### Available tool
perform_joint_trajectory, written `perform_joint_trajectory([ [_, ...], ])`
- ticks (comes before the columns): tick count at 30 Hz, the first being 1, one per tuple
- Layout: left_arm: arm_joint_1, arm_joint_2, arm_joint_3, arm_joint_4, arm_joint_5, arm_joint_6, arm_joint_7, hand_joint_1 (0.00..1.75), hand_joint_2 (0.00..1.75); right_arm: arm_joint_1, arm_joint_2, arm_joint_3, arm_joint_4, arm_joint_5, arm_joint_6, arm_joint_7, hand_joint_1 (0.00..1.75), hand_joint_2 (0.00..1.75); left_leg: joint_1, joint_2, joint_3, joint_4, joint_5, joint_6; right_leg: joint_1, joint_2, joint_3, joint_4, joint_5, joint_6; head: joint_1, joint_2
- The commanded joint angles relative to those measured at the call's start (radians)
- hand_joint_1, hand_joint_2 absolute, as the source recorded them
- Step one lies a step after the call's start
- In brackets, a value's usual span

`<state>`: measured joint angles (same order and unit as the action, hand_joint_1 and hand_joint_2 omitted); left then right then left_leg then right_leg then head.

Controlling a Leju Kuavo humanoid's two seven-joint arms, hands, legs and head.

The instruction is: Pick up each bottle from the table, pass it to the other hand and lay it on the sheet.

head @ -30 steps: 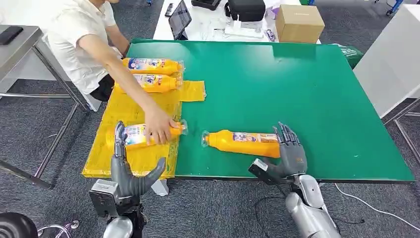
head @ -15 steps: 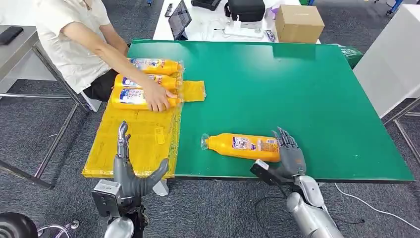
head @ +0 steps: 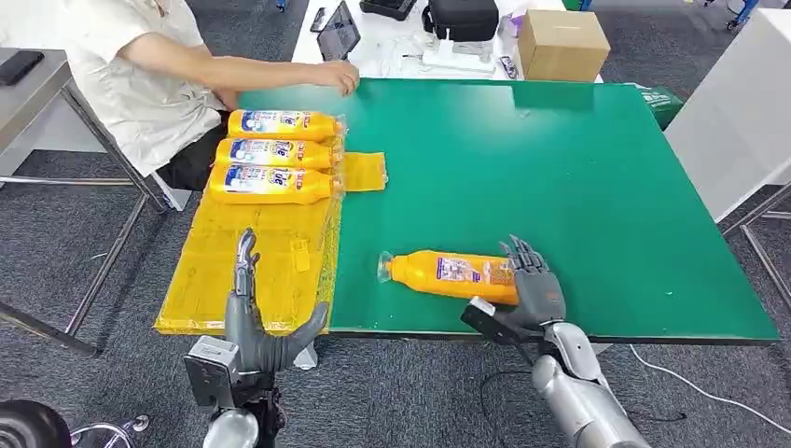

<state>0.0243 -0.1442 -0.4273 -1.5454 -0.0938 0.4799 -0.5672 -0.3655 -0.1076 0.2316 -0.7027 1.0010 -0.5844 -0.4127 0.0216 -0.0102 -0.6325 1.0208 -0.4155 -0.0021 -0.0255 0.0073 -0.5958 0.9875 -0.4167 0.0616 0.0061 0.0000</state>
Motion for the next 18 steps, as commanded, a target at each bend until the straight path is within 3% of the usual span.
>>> perform_joint_trajectory([
  [1, -0.042, -0.009, -0.026, 0.054, 0.03, -0.012, 0.02, 0.0, 1.75, -0.074, 0.027, 0.095, 0.09, -0.017, 0.056, 0.033, 0.0, 1.75, 0.0, 0.003, 0.004, -0.001, -0.002, 0.001, 0.001, 0.002, 0.004, -0.001, -0.001, -0.003, 0.0, 0.0],
  [12, -0.055, 0.003, -0.033, 0.061, 0.038, -0.026, 0.026, 0.0, 1.75, -0.133, 0.018, 0.123, 0.21, -0.028, 0.235, 0.132, 0.0, 1.75, 0.0, 0.001, 0.004, -0.001, -0.001, 0.001, 0.001, 0.0, 0.004, -0.001, 0.0, -0.002, 0.0, 0.0],
  [13, -0.055, 0.005, -0.035, 0.064, 0.039, -0.031, 0.03, 0.0, 1.75, -0.139, 0.01, 0.137, 0.225, -0.032, 0.289, 0.146, 0.02, 1.75, 0.0, 0.001, 0.004, -0.001, 0.0, 0.001, 0.001, 0.0, 0.004, -0.001, 0.0, -0.002, 0.0, 0.0],
  [14, -0.055, 0.005, -0.036, 0.066, 0.041, -0.036, 0.034, 0.0, 1.75, -0.14, 0.003, 0.145, 0.232, -0.024, 0.304, 0.163, 1.03, 1.75, 0.001, 0.001, 0.006, -0.001, -0.001, 0.001, 0.002, -0.001, 0.005, -0.002, 0.0, -0.004, 0.0, 0.0],
  [15, -0.055, 0.005, -0.036, 0.068, 0.041, -0.037, 0.035, 0.0, 1.75, -0.139, -0.005, 0.151, 0.234, -0.022, 0.312, 0.165, 1.03, 1.75, 0.0, 0.001, 0.006, -0.001, 0.0, 0.001, 0.001, -0.001, 0.005, -0.002, 0.0, -0.003, 0.0, 0.0],
  [16, -0.055, 0.004, -0.036, 0.069, 0.042, -0.038, 0.035, 0.0, 1.75, -0.139, -0.01, 0.154, 0.239, -0.02, 0.318, 0.165, 1.71, 1.75, 0.0, 0.0, 0.007, -0.001, 0.0, 0.001, 0.001, -0.001, 0.005, -0.002, 0.0, -0.003, 0.0, 0.0],
  [18, -0.056, 0.003, -0.036, 0.071, 0.042, -0.038, 0.035, 0.0, 1.75, -0.138, -0.02, 0.16, 0.246, -0.016, 0.325, 0.163, 1.75, 1.75, 0.0, 0.001, 0.009, -0.001, 0.0, 0.001, 0.001, -0.001, 0.007, -0.002, 0.001, -0.003, 0.0, 0.0],
])
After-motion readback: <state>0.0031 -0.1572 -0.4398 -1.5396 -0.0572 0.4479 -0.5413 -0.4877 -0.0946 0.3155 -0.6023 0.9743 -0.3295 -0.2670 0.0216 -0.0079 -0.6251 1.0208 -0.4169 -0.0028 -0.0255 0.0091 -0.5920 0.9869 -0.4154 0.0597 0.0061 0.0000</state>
